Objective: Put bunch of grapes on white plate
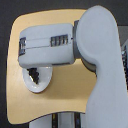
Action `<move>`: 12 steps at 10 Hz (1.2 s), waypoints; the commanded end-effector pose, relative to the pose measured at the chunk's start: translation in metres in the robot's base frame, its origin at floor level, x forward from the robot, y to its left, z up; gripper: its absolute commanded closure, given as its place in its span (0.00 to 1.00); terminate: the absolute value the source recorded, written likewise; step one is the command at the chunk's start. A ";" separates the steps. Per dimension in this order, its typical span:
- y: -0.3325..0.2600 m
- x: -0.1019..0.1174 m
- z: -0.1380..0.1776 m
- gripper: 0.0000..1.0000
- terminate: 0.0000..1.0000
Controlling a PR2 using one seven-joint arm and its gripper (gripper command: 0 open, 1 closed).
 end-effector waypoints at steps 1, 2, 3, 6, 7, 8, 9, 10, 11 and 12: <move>-0.020 0.030 0.030 0.00 0.00; -0.035 0.047 0.045 0.00 0.00; -0.048 0.061 0.060 0.00 0.00; -0.071 0.086 0.090 0.00 0.00; -0.079 0.090 0.096 0.00 0.00; -0.092 0.095 0.101 0.00 0.00; -0.102 0.098 0.102 0.00 0.00; -0.121 0.100 0.102 0.00 0.00; -0.142 0.101 0.101 0.00 0.00; -0.168 0.100 0.099 0.00 0.00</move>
